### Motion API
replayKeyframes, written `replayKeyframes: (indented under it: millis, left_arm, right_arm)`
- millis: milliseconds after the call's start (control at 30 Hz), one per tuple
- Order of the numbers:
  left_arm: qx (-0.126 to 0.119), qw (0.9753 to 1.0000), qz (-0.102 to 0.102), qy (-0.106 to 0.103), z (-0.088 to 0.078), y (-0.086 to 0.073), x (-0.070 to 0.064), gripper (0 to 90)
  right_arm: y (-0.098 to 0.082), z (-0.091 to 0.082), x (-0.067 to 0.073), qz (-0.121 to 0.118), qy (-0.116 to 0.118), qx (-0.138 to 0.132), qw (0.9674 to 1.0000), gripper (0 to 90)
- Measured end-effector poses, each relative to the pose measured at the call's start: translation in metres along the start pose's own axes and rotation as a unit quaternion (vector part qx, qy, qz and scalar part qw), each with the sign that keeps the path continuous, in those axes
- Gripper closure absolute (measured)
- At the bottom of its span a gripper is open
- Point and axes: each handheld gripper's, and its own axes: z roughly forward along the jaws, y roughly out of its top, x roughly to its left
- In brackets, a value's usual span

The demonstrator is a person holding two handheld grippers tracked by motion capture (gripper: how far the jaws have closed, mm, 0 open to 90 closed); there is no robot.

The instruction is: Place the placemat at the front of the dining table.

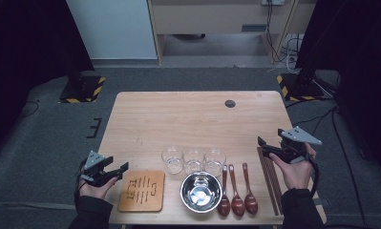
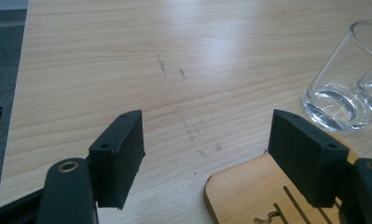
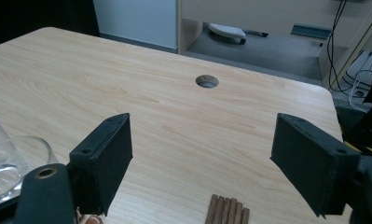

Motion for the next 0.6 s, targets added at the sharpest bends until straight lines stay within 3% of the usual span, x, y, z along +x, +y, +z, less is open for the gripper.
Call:
replayKeyframes:
  millis: [600]
  left_arm:
    - [0.005,1.0,-0.005,0.005,-0.001,-0.006,0.004,25.7]
  right_arm:
    - [0.024,0.004,0.031,-0.021,0.024,-0.015,0.9994,19.9]
